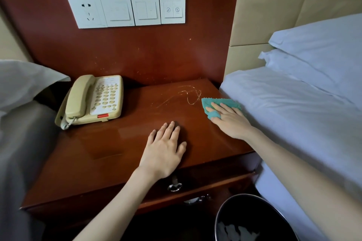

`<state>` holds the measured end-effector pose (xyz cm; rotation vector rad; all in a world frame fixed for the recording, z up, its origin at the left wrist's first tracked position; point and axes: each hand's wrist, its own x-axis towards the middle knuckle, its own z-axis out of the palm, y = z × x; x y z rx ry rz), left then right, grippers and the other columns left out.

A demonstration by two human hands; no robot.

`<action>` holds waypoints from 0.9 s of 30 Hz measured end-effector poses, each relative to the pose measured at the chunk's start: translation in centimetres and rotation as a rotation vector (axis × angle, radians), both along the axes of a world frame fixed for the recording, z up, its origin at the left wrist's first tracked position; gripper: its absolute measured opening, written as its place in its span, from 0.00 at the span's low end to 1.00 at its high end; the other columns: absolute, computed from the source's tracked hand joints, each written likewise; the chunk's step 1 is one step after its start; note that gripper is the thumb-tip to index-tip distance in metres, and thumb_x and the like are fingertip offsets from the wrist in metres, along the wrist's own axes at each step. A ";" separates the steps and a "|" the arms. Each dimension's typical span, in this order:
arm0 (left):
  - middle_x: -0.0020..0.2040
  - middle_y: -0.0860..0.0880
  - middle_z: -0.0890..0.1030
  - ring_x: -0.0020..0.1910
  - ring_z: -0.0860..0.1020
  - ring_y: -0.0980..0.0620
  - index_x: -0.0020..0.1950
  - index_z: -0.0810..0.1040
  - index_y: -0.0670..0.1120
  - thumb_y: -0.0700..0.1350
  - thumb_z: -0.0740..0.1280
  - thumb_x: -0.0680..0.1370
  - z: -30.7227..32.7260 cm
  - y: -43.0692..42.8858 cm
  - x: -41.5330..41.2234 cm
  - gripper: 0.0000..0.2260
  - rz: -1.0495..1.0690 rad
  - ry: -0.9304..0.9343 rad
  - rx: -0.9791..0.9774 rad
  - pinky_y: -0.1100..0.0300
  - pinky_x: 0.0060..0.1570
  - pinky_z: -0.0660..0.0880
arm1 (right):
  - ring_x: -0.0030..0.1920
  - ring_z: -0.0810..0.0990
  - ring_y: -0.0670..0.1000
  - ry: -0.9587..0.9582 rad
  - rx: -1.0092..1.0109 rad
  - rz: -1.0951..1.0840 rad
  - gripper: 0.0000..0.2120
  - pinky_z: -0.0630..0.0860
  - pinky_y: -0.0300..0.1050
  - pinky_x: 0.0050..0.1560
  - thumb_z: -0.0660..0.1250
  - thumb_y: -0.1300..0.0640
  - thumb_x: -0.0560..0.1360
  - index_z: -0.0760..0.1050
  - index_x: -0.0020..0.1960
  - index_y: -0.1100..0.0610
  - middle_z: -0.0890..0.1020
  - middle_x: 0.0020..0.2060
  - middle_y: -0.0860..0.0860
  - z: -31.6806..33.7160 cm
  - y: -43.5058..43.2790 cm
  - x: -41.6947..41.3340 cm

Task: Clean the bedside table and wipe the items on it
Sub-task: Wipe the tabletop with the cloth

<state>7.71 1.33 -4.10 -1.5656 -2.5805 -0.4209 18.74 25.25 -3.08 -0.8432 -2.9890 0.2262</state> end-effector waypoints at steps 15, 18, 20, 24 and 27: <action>0.77 0.51 0.58 0.76 0.53 0.52 0.75 0.60 0.51 0.60 0.51 0.78 0.3 0.2 -0.1 0.27 0.013 -0.002 0.026 0.52 0.72 0.51 | 0.78 0.43 0.50 -0.026 -0.002 -0.056 0.24 0.40 0.56 0.74 0.40 0.47 0.82 0.43 0.78 0.45 0.46 0.78 0.46 1.3 1.4 -3.7; 0.77 0.51 0.59 0.76 0.53 0.52 0.75 0.61 0.51 0.61 0.51 0.78 0.4 0.2 -0.1 0.27 0.013 -0.015 0.030 0.52 0.72 0.51 | 0.77 0.43 0.49 -0.022 0.001 -0.012 0.24 0.40 0.55 0.74 0.41 0.47 0.82 0.44 0.78 0.44 0.46 0.78 0.44 1.1 0.3 -2.8; 0.77 0.51 0.59 0.76 0.54 0.52 0.75 0.60 0.50 0.61 0.52 0.78 0.4 0.2 -0.1 0.28 0.014 -0.024 0.036 0.51 0.72 0.52 | 0.77 0.43 0.47 -0.007 -0.013 0.019 0.24 0.39 0.54 0.74 0.42 0.47 0.81 0.45 0.77 0.42 0.46 0.78 0.42 0.7 -0.8 -1.7; 0.77 0.50 0.60 0.76 0.55 0.51 0.75 0.61 0.49 0.60 0.53 0.78 0.7 0.1 0.2 0.27 0.023 -0.041 0.050 0.51 0.72 0.52 | 0.77 0.42 0.43 0.019 -0.023 0.086 0.25 0.40 0.51 0.74 0.44 0.45 0.80 0.45 0.76 0.39 0.46 0.77 0.38 0.3 -3.7 0.4; 0.76 0.50 0.61 0.75 0.57 0.51 0.74 0.63 0.49 0.59 0.52 0.79 1.0 -0.1 0.4 0.25 0.026 -0.060 0.063 0.52 0.72 0.53 | 0.76 0.41 0.42 0.013 -0.004 0.135 0.25 0.40 0.50 0.74 0.44 0.44 0.80 0.45 0.76 0.38 0.45 0.77 0.37 0.3 -6.1 1.4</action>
